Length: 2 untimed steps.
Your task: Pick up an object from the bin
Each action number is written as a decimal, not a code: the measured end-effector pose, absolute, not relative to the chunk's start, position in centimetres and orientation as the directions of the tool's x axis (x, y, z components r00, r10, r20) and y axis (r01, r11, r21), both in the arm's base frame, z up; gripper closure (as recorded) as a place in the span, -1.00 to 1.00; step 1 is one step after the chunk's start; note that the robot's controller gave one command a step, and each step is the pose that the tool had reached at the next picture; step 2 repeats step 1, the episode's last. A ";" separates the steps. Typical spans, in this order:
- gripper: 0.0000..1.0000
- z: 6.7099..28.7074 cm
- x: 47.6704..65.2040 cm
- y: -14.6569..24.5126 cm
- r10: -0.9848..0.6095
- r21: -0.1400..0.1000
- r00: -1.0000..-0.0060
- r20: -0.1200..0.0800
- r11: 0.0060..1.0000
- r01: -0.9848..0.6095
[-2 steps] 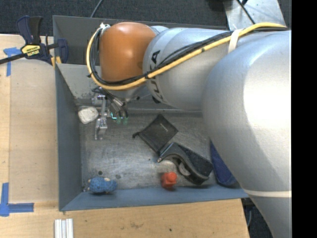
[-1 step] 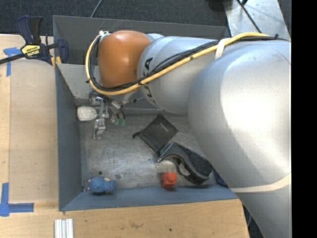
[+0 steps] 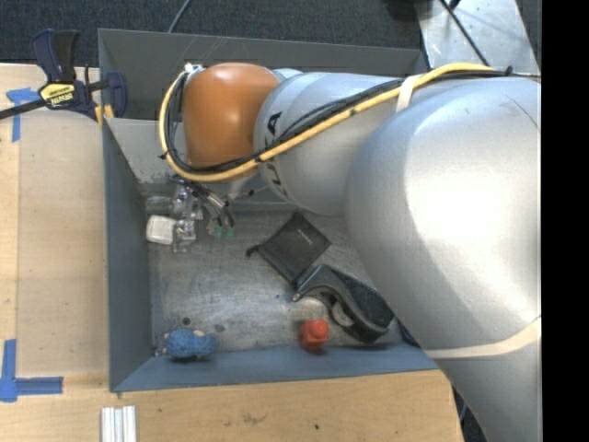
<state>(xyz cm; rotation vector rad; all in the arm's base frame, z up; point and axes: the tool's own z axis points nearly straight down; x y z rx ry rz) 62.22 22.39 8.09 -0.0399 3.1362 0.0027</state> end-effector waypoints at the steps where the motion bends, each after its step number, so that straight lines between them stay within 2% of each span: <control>1: 1.00 21.4 62.6 22.1 -0.140 0.002 -0.990 -0.012 0.990 -0.140; 2: 1.00 21.4 62.6 22.1 -0.140 0.002 -0.990 -0.012 0.990 -0.140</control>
Offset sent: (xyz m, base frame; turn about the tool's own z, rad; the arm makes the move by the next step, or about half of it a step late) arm 0.0012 -0.0032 0.1260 -0.1151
